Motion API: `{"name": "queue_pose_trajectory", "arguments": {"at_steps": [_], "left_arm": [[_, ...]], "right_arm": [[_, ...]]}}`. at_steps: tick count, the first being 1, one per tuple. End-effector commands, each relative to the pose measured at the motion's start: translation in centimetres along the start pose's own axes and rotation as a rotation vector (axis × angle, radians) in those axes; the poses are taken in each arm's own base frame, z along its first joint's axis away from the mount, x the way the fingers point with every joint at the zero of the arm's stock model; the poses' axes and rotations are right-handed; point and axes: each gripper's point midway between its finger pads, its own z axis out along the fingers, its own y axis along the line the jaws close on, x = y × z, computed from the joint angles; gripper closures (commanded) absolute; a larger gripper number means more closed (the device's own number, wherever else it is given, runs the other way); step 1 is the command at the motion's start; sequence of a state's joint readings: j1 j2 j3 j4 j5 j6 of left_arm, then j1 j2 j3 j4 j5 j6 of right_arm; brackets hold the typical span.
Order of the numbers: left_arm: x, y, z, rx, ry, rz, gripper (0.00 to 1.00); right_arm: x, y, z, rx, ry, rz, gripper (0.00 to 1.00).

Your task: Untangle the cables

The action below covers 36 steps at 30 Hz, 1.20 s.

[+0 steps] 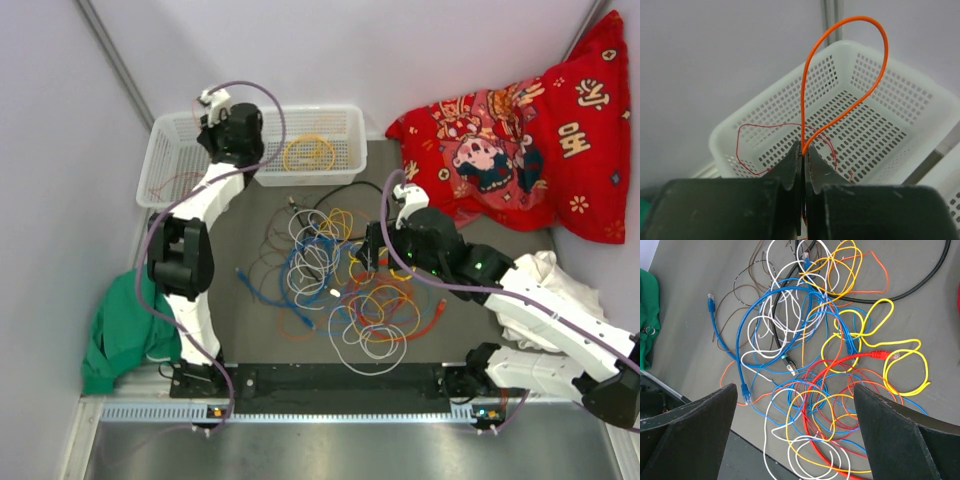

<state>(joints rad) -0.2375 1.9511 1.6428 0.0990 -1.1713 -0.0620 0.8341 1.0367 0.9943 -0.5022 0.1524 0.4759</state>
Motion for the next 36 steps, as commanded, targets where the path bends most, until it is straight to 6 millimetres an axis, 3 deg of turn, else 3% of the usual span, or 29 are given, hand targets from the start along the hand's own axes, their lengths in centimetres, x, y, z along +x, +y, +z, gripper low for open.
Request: {"name": "queue_pose_trajectory", "arguments": {"at_steps": [1,5,6,7,8,9,10,12,13,16,18,19,20,21,22,23,24,25,26,27,28,29,30,31,32,33,34,35,36], "left_arm": [[1.6,1.0,2.3,0.051,0.183,-0.220,1.00],[3.1,-0.3,4.5,0.143,0.306,-0.312,1.00],[5.1,-0.6,4.9,0.140,0.375,-0.308,1.00],[3.8,-1.0,5.4,0.156,0.379,-0.345,1.00],[4.8,-1.6,6.0,0.168,0.415,-0.339,0.98],[4.8,-2.1,5.9,0.197,0.437,-0.344,0.87],[4.1,-2.5,5.8,0.215,0.436,-0.354,0.54],[3.9,-3.3,5.3,0.267,0.452,-0.366,0.13],[3.8,-3.4,5.2,0.278,0.454,-0.374,0.01],[2.9,-3.1,4.6,0.301,0.452,-0.385,0.01],[1.3,-2.4,4.0,0.315,0.432,-0.406,0.01],[1.8,-2.4,3.5,0.339,0.448,-0.393,0.01],[0.0,-1.9,2.7,0.370,0.426,-0.418,0.01],[0.9,-1.7,1.9,0.386,0.450,-0.407,0.01],[0.9,-2.5,0.1,0.463,0.482,-0.411,0.01],[-1.4,-2.3,-1.7,0.528,0.453,-0.452,0.01],[1.0,-2.4,-3.3,0.559,0.489,-0.417,0.02],[1.1,-3.6,-6.5,0.632,0.487,-0.403,0.02],[-0.3,-3.3,-9.1,0.698,0.458,-0.413,0.03],[1.8,-3.9,-11.2,0.744,0.457,-0.371,0.04],[2.3,-5.2,-15.6,0.842,0.458,-0.333,0.04],[1.6,-5.1,-18.7,0.935,0.449,-0.336,0.05],[4.2,-5.3,-21.0,0.986,0.483,-0.307,0.05],[4.9,-5.8,-24.8,1.082,0.503,-0.289,0.07],[4.9,-5.2,-26.8,1.129,0.518,-0.302,0.07],[7.5,-4.6,-28.2,1.138,0.559,-0.267,0.07],[8.1,-4.3,-30.3,1.183,0.572,-0.258,0.07],[7.9,-3.6,-31.4,1.208,0.580,-0.278,0.07],[9.9,-2.7,-32.0,1.207,0.611,-0.251,0.07]], "right_arm": [[-1.2,0.1,-0.3,-0.010,-0.049,0.013,0.01],[-1.2,0.1,-0.2,-0.007,-0.050,0.013,0.01],[-1.2,0.0,-0.1,-0.005,-0.048,0.015,0.01],[-1.1,0.1,0.0,-0.007,-0.045,0.012,0.01],[-1.2,0.2,0.0,-0.008,-0.045,0.014,0.01],[-1.2,0.2,0.0,-0.007,-0.047,0.016,0.01],[-1.3,0.2,0.0,-0.006,-0.047,0.017,0.01],[-1.3,0.2,0.0,-0.006,-0.047,0.019,0.01],[-1.3,0.2,0.0,-0.006,-0.046,0.021,0.01],[-1.2,0.2,-0.2,-0.006,-0.047,0.031,0.01],[-1.2,0.2,-0.3,-0.007,-0.051,0.036,0.01],[-1.1,0.1,-0.4,-0.005,-0.051,0.038,0.01],[-1.2,-0.1,-0.4,0.001,-0.058,0.039,0.01],[-1.0,-0.2,-0.4,0.004,-0.056,0.038,0.01],[-0.9,-0.4,-0.3,0.008,-0.058,0.038,0.01],[-0.6,-0.7,0.0,0.023,-0.057,0.036,0.01],[-0.3,-0.9,0.2,0.030,-0.054,0.036,0.01],[0.7,-1.4,0.9,0.045,-0.032,0.029,0.01],[0.9,-1.4,1.3,0.048,-0.030,0.036,0.01],[2.0,-1.9,1.8,0.060,-0.007,0.037,0.01],[3.0,-2.1,2.6,0.072,0.021,0.045,0.01],[3.5,-2.3,3.1,0.078,0.032,0.058,0.01],[4.4,-2.6,3.4,0.083,0.054,0.064,0.01],[5.0,-2.6,3.8,0.086,0.070,0.075,0.01],[5.4,-2.5,4.2,0.079,0.078,0.078,0.01],[5.9,-2.6,4.5,0.075,0.086,0.077,0.01],[5.9,-2.5,4.7,0.069,0.084,0.081,0.02],[5.8,-2.1,5.0,0.045,0.079,0.079,0.03],[6.1,-2.0,5.3,0.034,0.081,0.075,0.03]]}}
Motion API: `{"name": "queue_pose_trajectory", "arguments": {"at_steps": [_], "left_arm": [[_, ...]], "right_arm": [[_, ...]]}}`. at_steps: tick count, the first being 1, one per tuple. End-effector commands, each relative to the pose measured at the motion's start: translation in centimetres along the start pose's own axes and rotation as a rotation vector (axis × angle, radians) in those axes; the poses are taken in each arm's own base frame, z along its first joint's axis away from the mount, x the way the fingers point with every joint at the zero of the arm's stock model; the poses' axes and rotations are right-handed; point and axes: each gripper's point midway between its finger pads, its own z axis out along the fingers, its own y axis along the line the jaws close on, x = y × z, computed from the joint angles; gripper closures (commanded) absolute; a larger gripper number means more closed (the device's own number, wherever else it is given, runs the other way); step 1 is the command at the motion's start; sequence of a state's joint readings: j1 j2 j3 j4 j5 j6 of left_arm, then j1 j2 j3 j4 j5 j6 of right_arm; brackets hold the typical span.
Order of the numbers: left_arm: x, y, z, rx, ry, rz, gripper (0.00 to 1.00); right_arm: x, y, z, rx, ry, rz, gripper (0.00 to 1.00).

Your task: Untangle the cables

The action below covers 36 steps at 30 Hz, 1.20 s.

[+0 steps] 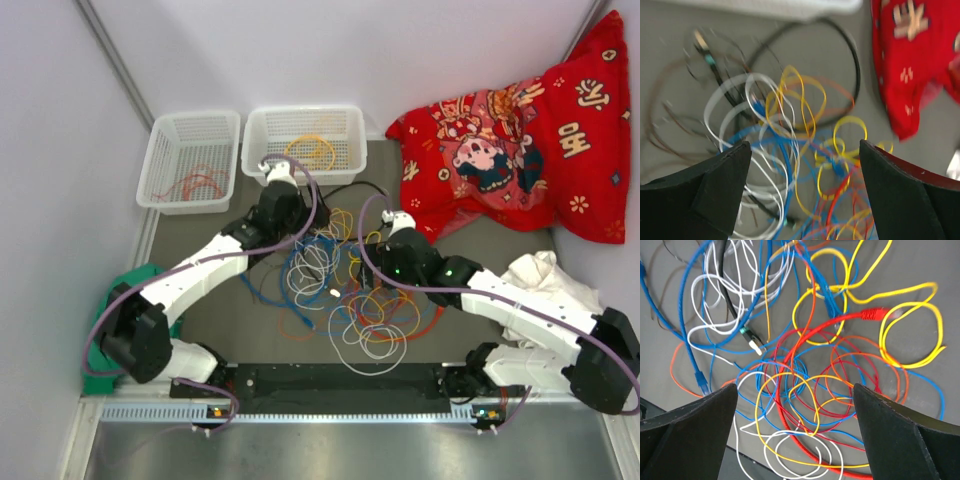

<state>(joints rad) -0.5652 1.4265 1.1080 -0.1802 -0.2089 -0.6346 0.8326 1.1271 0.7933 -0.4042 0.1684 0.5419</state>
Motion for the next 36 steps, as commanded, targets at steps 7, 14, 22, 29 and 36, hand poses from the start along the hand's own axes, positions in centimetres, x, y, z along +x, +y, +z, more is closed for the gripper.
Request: {"name": "queue_pose_trajectory", "arguments": {"at_steps": [7,14,22,29,36], "left_arm": [[4.5,-0.8,-6.6,0.155,0.010,-0.039,0.07],[3.9,0.1,-10.1,0.176,-0.008,0.004,0.06],[0.6,-1.9,-13.6,0.296,-0.118,-0.006,0.01],[-2.9,-3.5,-15.9,0.388,-0.259,-0.004,0.01],[-6.6,-6.3,-20.9,0.657,-0.549,0.013,0.01]], "right_arm": [[-1.2,2.0,4.1,-0.053,-0.024,0.021,0.11],[-3.7,2.8,5.3,-0.034,-0.066,0.011,1.00],[-16.2,7.7,-8.6,-0.219,-0.411,-0.036,1.00],[-20.9,9.8,-20.5,-0.361,-0.577,-0.054,1.00],[-20.4,9.4,-20.9,-0.360,-0.552,-0.014,1.00]]}}
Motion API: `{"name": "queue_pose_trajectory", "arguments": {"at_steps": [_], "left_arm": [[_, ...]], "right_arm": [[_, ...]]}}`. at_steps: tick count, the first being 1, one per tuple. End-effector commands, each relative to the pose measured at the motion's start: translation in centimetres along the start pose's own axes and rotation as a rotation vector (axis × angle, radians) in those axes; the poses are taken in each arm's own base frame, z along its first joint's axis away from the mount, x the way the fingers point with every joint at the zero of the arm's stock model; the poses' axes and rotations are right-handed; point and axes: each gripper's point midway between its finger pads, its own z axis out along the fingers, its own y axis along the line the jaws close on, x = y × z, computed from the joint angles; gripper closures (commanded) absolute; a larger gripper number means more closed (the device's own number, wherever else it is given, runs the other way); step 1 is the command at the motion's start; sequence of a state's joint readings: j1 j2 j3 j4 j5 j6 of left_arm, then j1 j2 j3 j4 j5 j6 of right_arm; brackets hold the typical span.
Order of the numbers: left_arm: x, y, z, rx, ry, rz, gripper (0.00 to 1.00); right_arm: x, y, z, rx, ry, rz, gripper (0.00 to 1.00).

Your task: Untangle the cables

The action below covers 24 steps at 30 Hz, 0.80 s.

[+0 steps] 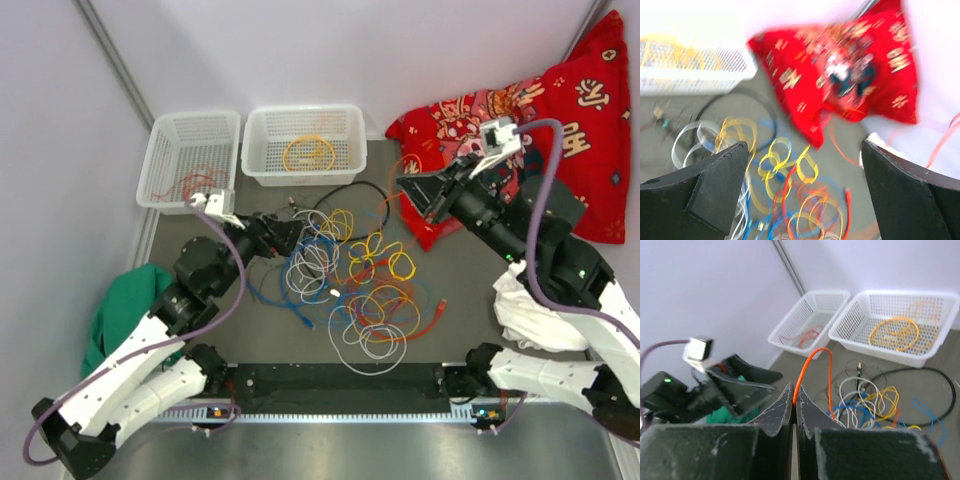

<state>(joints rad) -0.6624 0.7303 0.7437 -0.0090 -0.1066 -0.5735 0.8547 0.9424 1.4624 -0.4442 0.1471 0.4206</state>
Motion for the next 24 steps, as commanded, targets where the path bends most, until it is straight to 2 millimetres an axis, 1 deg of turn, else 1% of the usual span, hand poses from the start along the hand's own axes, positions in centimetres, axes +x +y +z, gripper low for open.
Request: {"name": "queue_pose_trajectory", "arguments": {"at_steps": [1,2,3,4,5,6,7,9,11,12,13,14,15,16,17,18,19,22,23,24], "left_arm": [[-4.5,-4.3,-1.5,0.255,-0.260,0.049,0.01],[-5.9,-5.4,-2.0,0.308,-0.330,0.053,0.01],[-6.1,-5.6,-1.8,0.323,-0.347,0.059,0.01],[-5.9,-7.0,-2.0,0.397,-0.329,0.081,0.01],[-6.1,-8.0,-2.1,0.444,-0.329,0.093,0.01],[-5.6,-8.6,-1.5,0.475,-0.304,0.102,0.01],[-5.1,-9.9,-1.8,0.554,-0.280,0.115,0.01],[-5.3,-10.8,-1.7,0.617,-0.309,0.106,0.01],[-5.1,-11.3,-1.6,0.656,-0.314,0.106,0.01],[-4.8,-11.4,-1.1,0.663,-0.307,0.112,0.01],[-5.0,-11.7,-1.0,0.673,-0.310,0.120,0.01],[-4.6,-12.1,-0.9,0.697,-0.295,0.127,0.01],[-4.1,-12.1,-0.3,0.705,-0.281,0.128,0.01],[-4.5,-12.7,-0.4,0.730,-0.298,0.127,0.01],[-4.2,-13.1,-0.4,0.750,-0.290,0.127,0.01],[-3.4,-13.2,0.2,0.763,-0.265,0.131,0.01],[-3.6,-13.8,0.2,0.784,-0.270,0.136,0.01],[-2.6,-14.9,0.8,0.830,-0.246,0.136,0.01],[-1.9,-15.0,1.3,0.830,-0.227,0.132,0.01],[-1.7,-15.3,1.4,0.844,-0.225,0.138,0.01]], "right_arm": [[4.3,-1.3,1.1,0.052,0.149,-0.004,1.00],[4.2,-1.2,1.2,0.052,0.149,0.001,1.00],[4.3,-1.1,1.2,0.054,0.155,0.010,1.00],[4.5,-1.2,1.5,0.058,0.161,0.012,1.00],[4.4,-1.1,1.6,0.056,0.162,0.012,1.00],[4.6,-1.0,1.7,0.055,0.169,0.013,1.00],[4.8,-1.1,2.0,0.059,0.181,0.014,1.00],[4.9,-0.9,2.1,0.053,0.188,0.026,1.00],[5.2,-0.7,2.5,0.045,0.195,0.032,1.00],[5.3,-0.5,2.5,0.036,0.203,0.038,1.00],[5.2,-0.4,2.6,0.034,0.202,0.039,1.00],[5.4,-0.3,2.7,0.033,0.212,0.042,1.00],[5.5,-0.1,2.7,0.022,0.217,0.046,1.00],[5.5,0.1,2.8,0.015,0.221,0.050,1.00],[5.5,0.2,2.8,0.012,0.223,0.054,1.00],[5.6,0.4,2.8,0.000,0.229,0.056,1.00],[5.6,0.6,2.8,-0.006,0.232,0.059,1.00],[5.6,1.0,2.8,-0.025,0.240,0.065,1.00],[5.6,1.2,2.8,-0.032,0.244,0.066,1.00],[5.7,1.3,2.7,-0.033,0.249,0.064,1.00]]}}
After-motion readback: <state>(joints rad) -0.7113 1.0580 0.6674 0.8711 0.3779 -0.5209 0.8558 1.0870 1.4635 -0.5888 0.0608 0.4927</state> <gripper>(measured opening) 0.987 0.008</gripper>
